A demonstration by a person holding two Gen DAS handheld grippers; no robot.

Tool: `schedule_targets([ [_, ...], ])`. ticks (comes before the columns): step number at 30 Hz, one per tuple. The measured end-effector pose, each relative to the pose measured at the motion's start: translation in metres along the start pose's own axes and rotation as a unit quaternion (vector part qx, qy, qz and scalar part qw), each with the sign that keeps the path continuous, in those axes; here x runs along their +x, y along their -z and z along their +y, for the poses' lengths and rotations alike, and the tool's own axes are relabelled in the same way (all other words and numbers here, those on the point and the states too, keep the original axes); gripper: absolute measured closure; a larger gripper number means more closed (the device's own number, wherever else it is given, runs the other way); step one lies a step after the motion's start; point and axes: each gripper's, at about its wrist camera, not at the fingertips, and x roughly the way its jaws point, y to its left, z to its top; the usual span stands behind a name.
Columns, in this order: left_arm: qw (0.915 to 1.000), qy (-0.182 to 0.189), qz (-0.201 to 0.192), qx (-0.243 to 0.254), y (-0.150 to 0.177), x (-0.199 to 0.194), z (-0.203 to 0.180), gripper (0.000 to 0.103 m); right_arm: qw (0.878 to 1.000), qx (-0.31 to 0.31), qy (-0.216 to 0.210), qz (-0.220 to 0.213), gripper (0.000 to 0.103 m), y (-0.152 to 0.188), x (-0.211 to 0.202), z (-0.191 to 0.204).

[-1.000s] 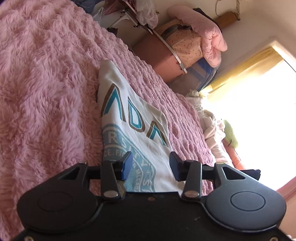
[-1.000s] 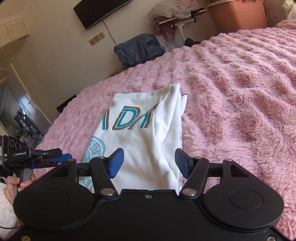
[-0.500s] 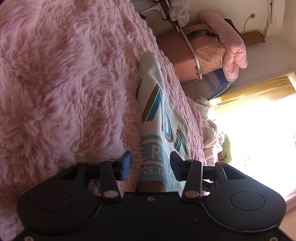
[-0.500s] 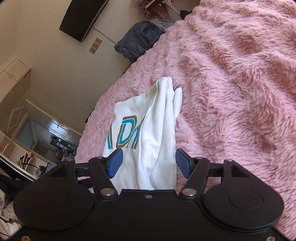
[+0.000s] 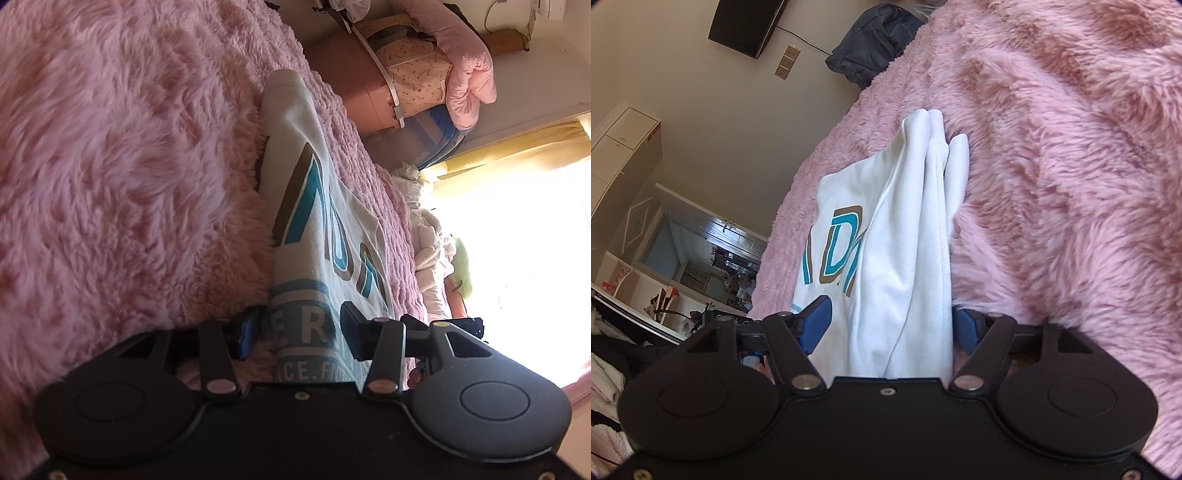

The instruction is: Fold small clothes

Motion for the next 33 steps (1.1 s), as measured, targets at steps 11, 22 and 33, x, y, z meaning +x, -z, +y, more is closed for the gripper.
schedule_targets([
  [11, 0.9984, -0.023, 0.039, 0.033, -0.022, 0.043, -0.028, 0.052, 1.000, 0.001, -0.017, 0.012, 0.022, -0.010, 0.026, 0.007],
  [22, 0.9992, 0.007, 0.032, 0.021, -0.029, 0.048, -0.040, 0.080, 1.000, -0.012, 0.008, 0.004, 0.060, -0.003, 0.021, 0.023],
  [33, 0.9970, 0.027, -0.031, 0.065, -0.048, -0.055, -0.099, 0.081, 0.999, -0.045, -0.015, -0.009, 0.064, -0.010, 0.026, 0.116],
])
